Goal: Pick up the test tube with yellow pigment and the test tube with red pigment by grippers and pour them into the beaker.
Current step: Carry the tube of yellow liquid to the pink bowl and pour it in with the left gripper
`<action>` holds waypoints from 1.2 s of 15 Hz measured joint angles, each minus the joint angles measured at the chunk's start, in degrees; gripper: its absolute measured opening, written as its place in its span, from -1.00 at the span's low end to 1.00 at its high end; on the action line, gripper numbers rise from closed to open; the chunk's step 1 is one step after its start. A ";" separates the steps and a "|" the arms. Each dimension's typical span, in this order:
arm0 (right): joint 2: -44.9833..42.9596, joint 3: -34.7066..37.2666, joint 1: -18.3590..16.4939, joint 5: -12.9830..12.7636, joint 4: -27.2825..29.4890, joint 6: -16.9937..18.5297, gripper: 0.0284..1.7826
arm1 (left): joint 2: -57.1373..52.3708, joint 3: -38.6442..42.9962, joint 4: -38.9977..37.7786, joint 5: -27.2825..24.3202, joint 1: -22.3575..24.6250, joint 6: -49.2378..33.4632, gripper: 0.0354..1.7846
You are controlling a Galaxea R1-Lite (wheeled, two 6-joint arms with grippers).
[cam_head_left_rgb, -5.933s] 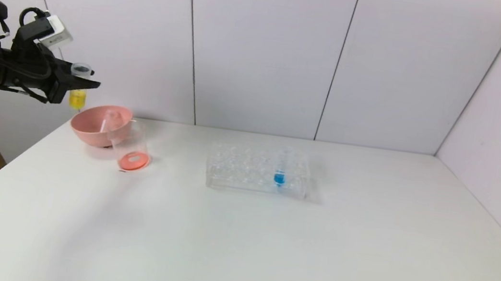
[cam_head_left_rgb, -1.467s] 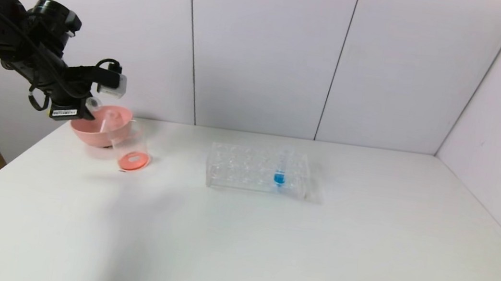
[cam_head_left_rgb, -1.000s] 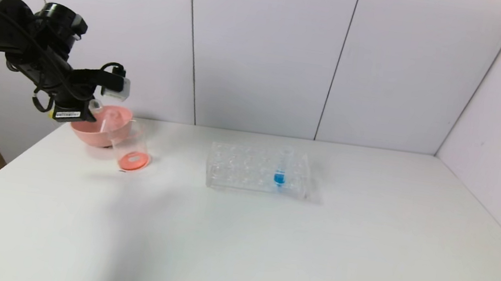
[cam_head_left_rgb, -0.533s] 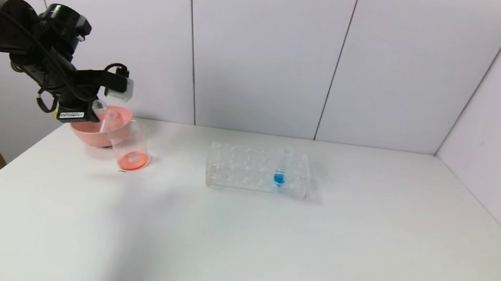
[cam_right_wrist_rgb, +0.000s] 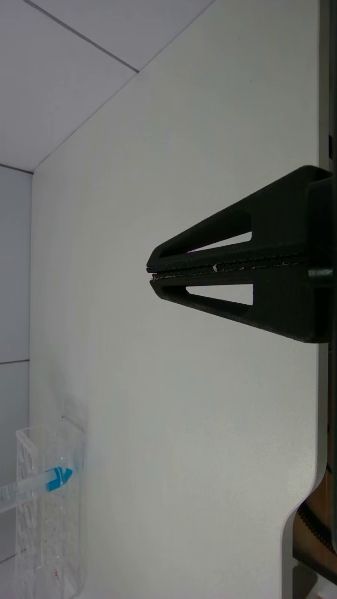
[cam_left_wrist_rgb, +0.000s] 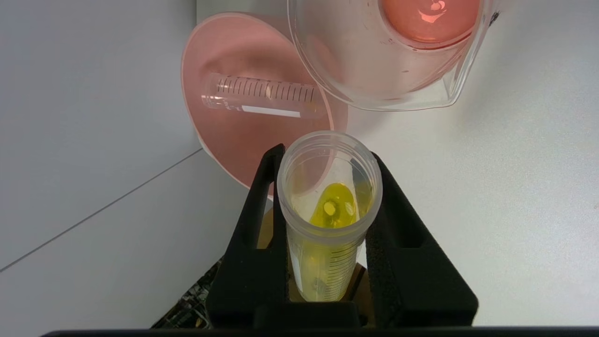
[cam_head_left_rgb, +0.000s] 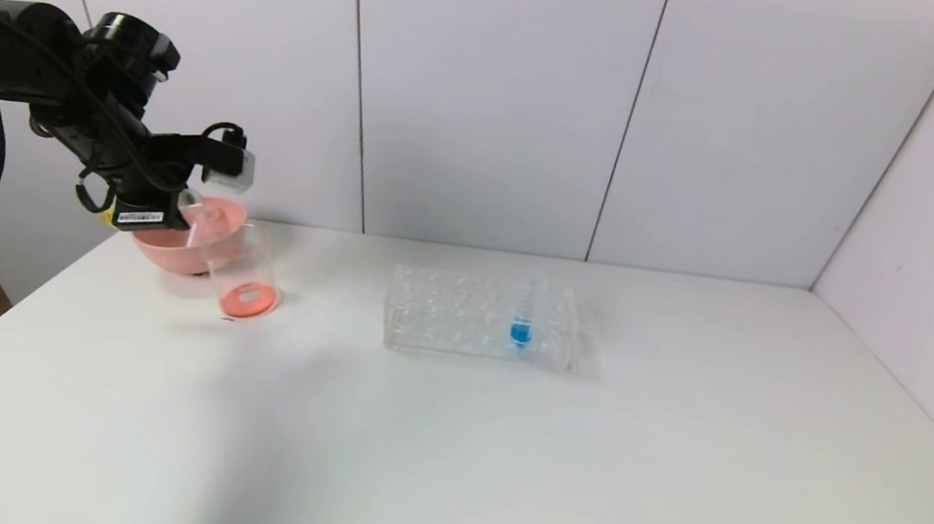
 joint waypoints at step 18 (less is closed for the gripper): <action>0.00 0.00 0.00 0.00 0.00 0.00 -0.91 | 1.54 -0.79 -0.85 9.51 -2.89 -0.50 -0.50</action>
